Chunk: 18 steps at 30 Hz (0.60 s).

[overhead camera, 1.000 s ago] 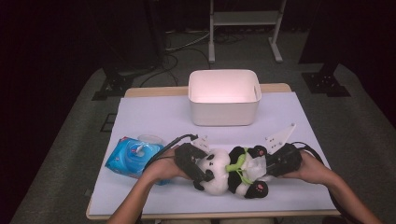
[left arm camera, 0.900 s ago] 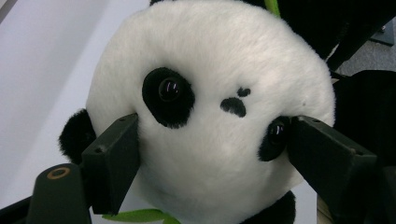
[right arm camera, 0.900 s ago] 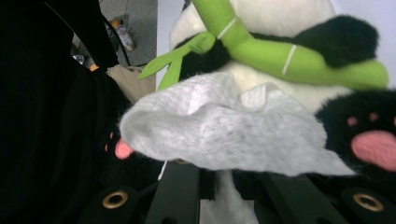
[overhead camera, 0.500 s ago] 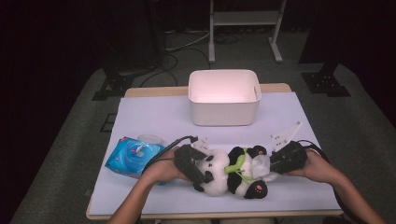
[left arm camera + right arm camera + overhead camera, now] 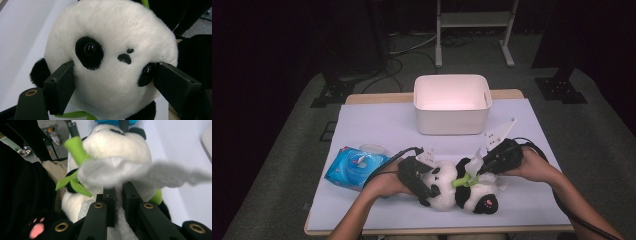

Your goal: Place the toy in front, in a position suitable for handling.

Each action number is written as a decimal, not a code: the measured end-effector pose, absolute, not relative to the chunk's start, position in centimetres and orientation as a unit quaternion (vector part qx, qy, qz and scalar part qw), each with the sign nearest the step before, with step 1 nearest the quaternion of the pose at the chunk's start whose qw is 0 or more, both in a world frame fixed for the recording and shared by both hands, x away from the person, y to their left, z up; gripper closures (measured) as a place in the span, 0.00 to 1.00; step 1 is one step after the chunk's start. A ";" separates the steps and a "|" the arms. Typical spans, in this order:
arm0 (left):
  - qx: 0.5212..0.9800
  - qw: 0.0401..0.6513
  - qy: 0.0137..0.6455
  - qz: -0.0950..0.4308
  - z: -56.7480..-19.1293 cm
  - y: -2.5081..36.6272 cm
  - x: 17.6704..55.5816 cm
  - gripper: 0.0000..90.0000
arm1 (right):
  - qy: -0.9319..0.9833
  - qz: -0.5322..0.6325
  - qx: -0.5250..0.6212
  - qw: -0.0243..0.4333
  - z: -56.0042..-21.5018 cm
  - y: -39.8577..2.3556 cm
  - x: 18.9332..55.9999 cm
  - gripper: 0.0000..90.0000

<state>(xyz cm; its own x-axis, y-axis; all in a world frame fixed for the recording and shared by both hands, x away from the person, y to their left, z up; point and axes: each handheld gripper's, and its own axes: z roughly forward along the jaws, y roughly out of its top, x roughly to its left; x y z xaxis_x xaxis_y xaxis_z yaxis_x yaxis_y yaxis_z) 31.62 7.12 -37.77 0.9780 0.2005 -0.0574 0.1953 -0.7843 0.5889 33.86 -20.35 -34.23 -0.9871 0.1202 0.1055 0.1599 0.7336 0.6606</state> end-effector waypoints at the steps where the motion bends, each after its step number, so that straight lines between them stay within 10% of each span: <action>1: 0.944 0.311 0.106 0.004 -37.8 7.1 31.6 0.21 | -0.931 -0.357 -0.075 0.025 -34.3 -20.1 34.0 0.91; 18: 0.938 0.331 0.101 -0.006 -36.2 6.7 32.6 0.14 | -0.925 -0.368 -0.089 0.037 -35.6 -21.3 32.9 0.91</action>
